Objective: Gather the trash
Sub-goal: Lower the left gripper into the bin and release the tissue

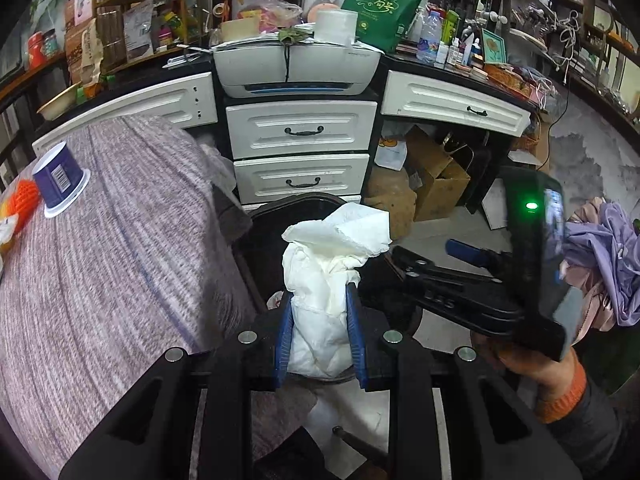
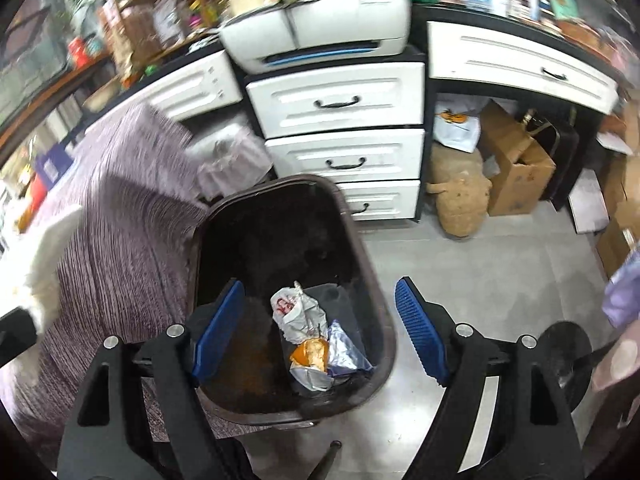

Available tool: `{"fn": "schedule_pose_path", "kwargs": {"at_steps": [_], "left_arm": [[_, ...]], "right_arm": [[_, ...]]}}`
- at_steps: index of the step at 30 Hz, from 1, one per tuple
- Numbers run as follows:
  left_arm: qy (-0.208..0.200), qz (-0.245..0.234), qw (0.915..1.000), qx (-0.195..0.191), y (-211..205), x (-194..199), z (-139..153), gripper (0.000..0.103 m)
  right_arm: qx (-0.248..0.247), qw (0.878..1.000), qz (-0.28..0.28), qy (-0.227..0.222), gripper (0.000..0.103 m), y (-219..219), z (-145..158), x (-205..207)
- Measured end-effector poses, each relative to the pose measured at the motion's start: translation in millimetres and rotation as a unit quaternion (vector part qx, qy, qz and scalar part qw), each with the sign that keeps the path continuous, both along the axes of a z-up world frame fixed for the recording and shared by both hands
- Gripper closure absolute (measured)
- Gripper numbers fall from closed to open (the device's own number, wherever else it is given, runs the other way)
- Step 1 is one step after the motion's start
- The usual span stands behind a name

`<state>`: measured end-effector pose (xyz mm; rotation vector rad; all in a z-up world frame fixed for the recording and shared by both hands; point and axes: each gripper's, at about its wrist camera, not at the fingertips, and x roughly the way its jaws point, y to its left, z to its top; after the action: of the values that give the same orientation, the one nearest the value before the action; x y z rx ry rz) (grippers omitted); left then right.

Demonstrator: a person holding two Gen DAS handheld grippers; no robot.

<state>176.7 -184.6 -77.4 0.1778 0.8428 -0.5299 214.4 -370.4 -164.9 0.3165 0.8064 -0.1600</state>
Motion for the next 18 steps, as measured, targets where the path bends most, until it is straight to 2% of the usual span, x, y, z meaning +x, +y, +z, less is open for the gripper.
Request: {"fn": "schedule_pose_path", "kwargs": {"at_steps": [9, 18], "left_arm": [[0.023, -0.009, 0.9989, 0.039, -34, 29, -30, 0.078], [0.048, -0.01, 0.9966, 0.067, -52, 47, -57, 0.077]], "right_arm": [[-0.008, 0.998, -0.057, -0.001, 0.025, -35, 0, -28], [-0.001, 0.997, -0.079, 0.001, 0.025, -54, -4, -38]]}}
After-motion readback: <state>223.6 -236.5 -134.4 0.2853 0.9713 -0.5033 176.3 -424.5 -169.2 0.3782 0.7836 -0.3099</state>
